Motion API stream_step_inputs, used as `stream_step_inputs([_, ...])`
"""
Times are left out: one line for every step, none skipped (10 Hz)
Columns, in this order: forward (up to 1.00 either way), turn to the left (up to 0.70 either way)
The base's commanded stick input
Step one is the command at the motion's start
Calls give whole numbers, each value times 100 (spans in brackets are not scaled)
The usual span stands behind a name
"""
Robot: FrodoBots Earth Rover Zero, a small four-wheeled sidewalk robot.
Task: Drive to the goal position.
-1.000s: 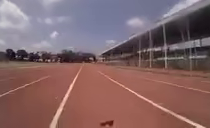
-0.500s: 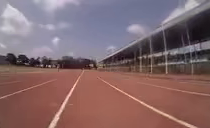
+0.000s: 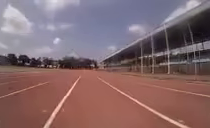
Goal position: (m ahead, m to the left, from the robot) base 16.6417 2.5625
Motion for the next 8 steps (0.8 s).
stream_step_inputs([70,0])
stream_step_inputs([70,0])
stream_step_inputs([70,0])
stream_step_inputs([70,0])
stream_step_inputs([70,0])
stream_step_inputs([70,0])
stream_step_inputs([70,0])
stream_step_inputs([70,0])
